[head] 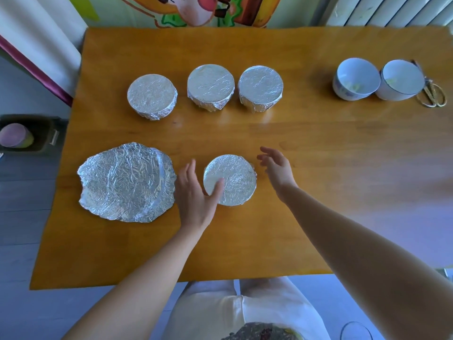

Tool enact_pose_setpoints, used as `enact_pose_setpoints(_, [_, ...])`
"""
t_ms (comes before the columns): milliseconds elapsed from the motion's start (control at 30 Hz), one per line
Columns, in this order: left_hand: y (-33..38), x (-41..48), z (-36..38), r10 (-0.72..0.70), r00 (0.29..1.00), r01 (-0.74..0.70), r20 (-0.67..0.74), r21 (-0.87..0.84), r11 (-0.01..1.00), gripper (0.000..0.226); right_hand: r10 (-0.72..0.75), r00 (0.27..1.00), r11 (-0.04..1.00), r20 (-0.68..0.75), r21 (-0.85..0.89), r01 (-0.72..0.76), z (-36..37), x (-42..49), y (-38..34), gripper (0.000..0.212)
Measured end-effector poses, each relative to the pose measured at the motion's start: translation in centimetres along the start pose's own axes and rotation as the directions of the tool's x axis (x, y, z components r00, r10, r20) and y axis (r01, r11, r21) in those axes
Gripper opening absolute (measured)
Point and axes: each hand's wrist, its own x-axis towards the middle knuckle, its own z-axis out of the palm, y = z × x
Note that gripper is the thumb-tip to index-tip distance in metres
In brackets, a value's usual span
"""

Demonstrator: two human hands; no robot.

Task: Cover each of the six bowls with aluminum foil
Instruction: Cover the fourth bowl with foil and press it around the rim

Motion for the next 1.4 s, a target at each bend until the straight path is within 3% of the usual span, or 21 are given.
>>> enact_pose_setpoints(100, [1.6,1.1,1.2,0.216,0.967,-0.249,0.134,0.326,0.912,0.108,-0.138,0.989,0.974,0.062,-0.171,0.146,-0.7,-0.5,1.1,0.042])
enact_pose_setpoints(200, [2.8,1.6,3.0,0.2,0.93,-0.338,0.307,0.506,0.794,0.118,-0.172,0.973,0.946,0.157,-0.249,0.207,-0.7,-0.7,1.4,0.044])
enact_pose_setpoints(300, [2.6,1.8,4.1,0.198,0.927,-0.356,0.318,0.583,0.731,0.118,-0.207,0.948,0.907,0.24,-0.317,0.278,-0.6,-0.5,1.1,0.046])
enact_pose_setpoints(567, [1.6,1.7,4.6,0.268,0.932,-0.363,0.245,0.643,0.674,0.104,-0.274,0.937,0.897,0.219,-0.294,0.331,-0.7,0.5,1.2,0.018])
enact_pose_setpoints(733, [1.6,1.8,4.8,0.267,0.933,-0.36,0.241,0.642,0.677,0.103,-0.286,0.943,0.895,0.168,-0.306,0.326,-0.6,0.8,1.6,0.024])
enact_pose_setpoints(1000, [1.6,1.8,4.9,0.281,0.93,-0.366,0.236,0.655,0.661,0.101,-0.341,0.94,0.882,0.027,-0.338,0.329,0.5,0.5,2.8,0.013])
enact_pose_setpoints(1400, [1.7,1.7,4.9,0.294,0.928,-0.369,0.229,0.667,0.647,0.094,-0.447,0.894,0.844,0.017,-0.322,0.428,0.6,0.0,3.8,0.018])
